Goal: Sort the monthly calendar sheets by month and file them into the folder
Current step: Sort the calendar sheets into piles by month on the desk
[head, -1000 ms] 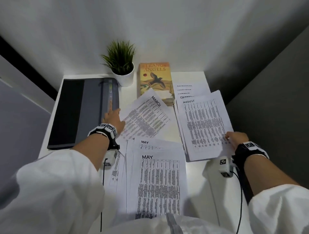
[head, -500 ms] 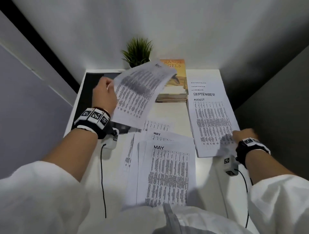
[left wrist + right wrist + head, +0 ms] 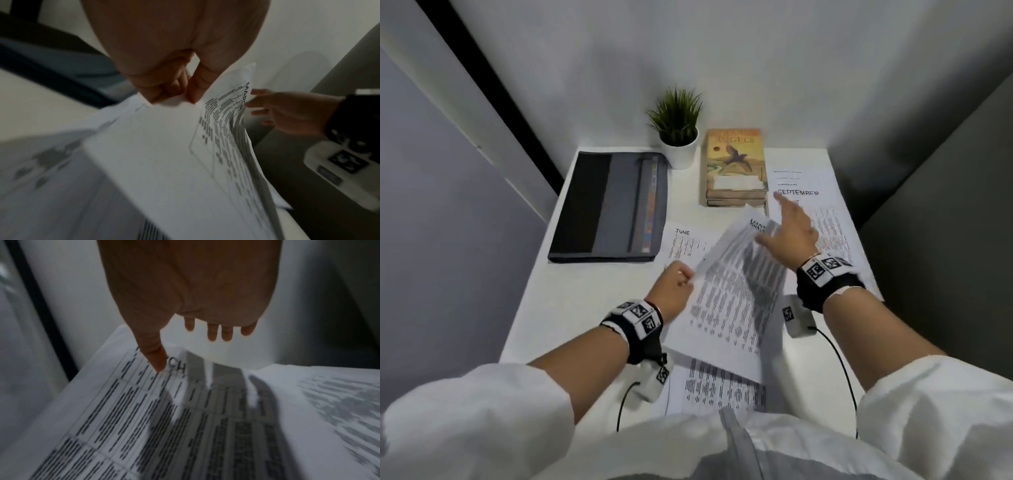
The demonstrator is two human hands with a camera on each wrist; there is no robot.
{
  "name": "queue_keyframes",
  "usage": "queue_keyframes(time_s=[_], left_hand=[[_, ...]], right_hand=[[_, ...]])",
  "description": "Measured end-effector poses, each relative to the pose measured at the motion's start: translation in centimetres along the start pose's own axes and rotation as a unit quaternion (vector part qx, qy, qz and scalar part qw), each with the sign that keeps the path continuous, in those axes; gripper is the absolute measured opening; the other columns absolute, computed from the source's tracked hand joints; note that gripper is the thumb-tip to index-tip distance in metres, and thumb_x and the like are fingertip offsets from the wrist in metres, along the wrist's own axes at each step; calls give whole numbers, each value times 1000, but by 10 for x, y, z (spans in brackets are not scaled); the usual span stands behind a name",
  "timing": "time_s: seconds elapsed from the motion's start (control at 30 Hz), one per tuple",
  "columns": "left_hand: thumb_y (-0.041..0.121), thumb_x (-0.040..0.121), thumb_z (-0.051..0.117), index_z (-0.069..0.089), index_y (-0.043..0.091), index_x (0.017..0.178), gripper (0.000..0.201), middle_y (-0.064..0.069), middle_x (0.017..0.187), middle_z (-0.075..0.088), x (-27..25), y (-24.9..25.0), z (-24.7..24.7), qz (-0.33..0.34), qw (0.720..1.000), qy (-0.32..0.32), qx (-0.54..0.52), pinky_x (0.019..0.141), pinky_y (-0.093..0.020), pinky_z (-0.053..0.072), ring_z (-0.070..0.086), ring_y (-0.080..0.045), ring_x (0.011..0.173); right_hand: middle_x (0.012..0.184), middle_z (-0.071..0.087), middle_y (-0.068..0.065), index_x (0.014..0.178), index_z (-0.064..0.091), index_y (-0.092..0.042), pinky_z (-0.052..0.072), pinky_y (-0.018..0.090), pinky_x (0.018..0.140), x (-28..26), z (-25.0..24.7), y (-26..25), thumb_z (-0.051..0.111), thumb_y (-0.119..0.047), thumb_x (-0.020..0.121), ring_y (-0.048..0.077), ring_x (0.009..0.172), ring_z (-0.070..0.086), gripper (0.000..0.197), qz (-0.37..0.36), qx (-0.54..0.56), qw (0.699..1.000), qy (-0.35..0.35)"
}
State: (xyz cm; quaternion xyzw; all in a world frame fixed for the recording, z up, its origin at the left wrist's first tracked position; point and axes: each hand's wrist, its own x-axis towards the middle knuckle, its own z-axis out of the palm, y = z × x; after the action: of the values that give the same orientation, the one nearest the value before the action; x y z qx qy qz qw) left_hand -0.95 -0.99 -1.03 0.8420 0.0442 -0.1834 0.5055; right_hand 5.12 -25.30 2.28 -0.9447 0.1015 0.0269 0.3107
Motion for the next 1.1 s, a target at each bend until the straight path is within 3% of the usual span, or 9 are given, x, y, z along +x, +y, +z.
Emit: queue_keyframes(time_s=[0.1, 0.17, 0.27, 0.33, 0.4, 0.47, 0.57, 0.83, 1.1], left_hand=[[-3, 90, 50, 45, 19, 89, 23, 2, 68, 45, -18, -22, 17, -25, 997, -68, 10, 42, -15, 32, 35, -11, 50], [-5, 87, 47, 44, 23, 88, 27, 2, 69, 45, -26, -32, 19, -12, 990, -124, 66, 48, -18, 36, 37, -11, 54], [-1, 86, 41, 45, 20, 89, 22, -11, 91, 59, -25, -36, 17, 9, 980, -115, 162, 66, -37, 48, 45, -16, 66], [-2, 87, 40, 46, 18, 97, 23, -16, 116, 54, -14, -34, 15, 12, 983, -58, 174, 70, -36, 47, 50, -17, 75], [-1, 89, 42, 46, 19, 111, 30, -7, 129, 46, -2, -30, 13, 20, 985, -32, 170, 85, -35, 48, 55, -18, 102], [1, 91, 44, 42, 17, 132, 44, -4, 140, 39, 9, -29, 14, 15, 984, -44, 174, 100, -36, 44, 48, -19, 124], [4, 94, 44, 30, 13, 148, 56, -8, 149, 31, 20, -28, 17, -20, 978, -63, 198, 110, -41, 37, 41, -25, 133], [10, 94, 47, 29, 11, 149, 58, -12, 146, 28, 33, -27, 23, -45, 972, -41, 225, 110, -40, 35, 41, -28, 131], [17, 92, 55, 59, 17, 99, 8, -4, 112, 47, 35, -28, 21, 30, 977, -11, 209, 90, -34, 46, 54, -21, 98]], right_hand=[[103, 66, 6, 108, 61, -20, 28, 47, 108, -20, 25, 6, 56, -27, 89, 23, 100, 58, 21, -12, -66, 992, -107], [86, 66, 4, 90, 64, -16, 32, 41, 101, -35, 41, 15, 50, -22, 93, 24, 88, 60, 16, -48, -95, 987, -118], [96, 67, 1, 98, 68, -20, 32, 38, 92, -53, 61, 29, 52, -23, 94, 25, 101, 55, 17, -112, -138, 978, -108], [107, 65, 1, 110, 66, -22, 35, 40, 92, -60, 71, 38, 51, -26, 96, 27, 109, 51, 21, -134, -169, 970, -116], [112, 64, 1, 116, 64, -20, 37, 40, 92, -64, 79, 43, 51, -27, 96, 27, 113, 48, 24, -138, -184, 967, -113], [115, 63, 2, 118, 62, -19, 37, 39, 90, -67, 85, 46, 51, -27, 96, 27, 114, 47, 26, -142, -191, 965, -107], [122, 58, 3, 121, 60, -16, 39, 39, 90, -70, 89, 45, 51, -25, 95, 27, 116, 46, 28, -141, -183, 966, -113], [146, 38, 2, 122, 55, -9, 44, 35, 92, -69, 95, 40, 52, -18, 94, 25, 125, 40, 30, -139, -155, 967, -147], [128, 54, 4, 115, 63, -8, 43, 34, 90, -69, 98, 43, 54, -17, 92, 25, 114, 49, 27, -146, -120, 971, -144]])
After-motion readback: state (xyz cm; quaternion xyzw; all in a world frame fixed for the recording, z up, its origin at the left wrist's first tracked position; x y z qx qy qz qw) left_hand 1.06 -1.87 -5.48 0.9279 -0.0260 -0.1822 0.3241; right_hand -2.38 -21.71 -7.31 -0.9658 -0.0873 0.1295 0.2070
